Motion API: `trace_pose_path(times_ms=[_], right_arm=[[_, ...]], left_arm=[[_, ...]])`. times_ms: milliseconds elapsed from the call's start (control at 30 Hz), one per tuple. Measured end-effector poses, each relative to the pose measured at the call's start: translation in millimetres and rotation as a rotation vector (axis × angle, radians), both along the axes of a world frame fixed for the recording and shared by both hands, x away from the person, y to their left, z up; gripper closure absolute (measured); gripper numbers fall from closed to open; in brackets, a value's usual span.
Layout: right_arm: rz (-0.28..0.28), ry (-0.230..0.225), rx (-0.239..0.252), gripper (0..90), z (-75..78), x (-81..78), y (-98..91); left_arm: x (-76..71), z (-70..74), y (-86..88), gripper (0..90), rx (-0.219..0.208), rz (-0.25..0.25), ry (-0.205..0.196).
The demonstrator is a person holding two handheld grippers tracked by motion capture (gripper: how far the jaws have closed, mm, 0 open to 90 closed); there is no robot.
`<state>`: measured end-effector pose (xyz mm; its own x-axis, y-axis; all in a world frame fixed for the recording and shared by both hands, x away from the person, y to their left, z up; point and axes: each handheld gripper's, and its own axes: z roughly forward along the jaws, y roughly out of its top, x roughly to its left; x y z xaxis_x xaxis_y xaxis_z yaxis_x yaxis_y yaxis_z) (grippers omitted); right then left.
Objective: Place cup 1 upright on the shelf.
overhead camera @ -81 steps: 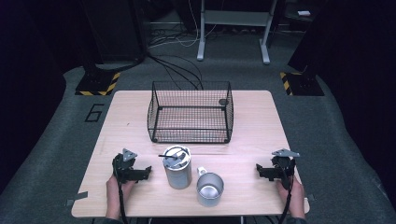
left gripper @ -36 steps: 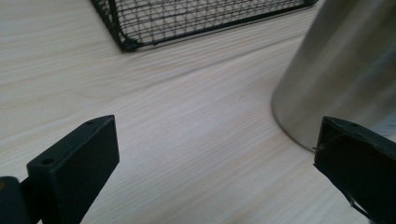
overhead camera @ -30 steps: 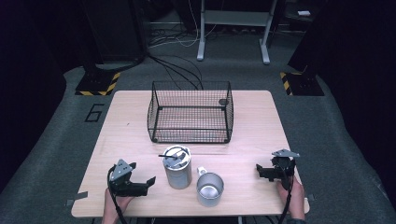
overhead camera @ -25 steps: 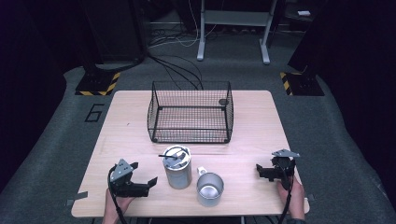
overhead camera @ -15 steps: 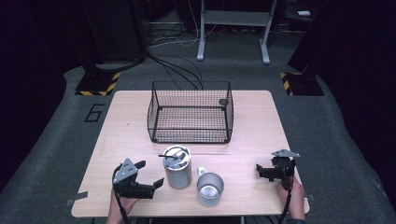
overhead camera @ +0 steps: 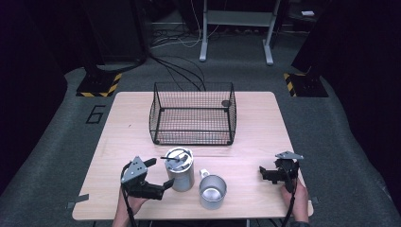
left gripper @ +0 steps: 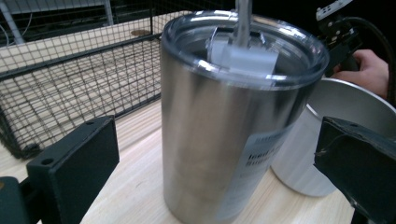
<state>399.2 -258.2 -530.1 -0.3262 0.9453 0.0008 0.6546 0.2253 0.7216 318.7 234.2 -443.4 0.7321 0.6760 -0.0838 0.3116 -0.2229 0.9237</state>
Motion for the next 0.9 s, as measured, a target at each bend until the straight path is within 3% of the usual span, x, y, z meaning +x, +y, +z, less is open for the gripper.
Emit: trace_pose_path(times_ms=[367,900], right_arm=[[0.000,0.000,0.000,0.0,0.0,0.0,0.0],[-0.008,0.001,0.004,0.0,0.0,-0.2,0.8]], left_arm=[[9.2,0.9,-19.4,0.0,-0.023,-0.030,0.013],[21.2,-4.8,-38.5,0.0,-0.029,-0.003,-0.006]])
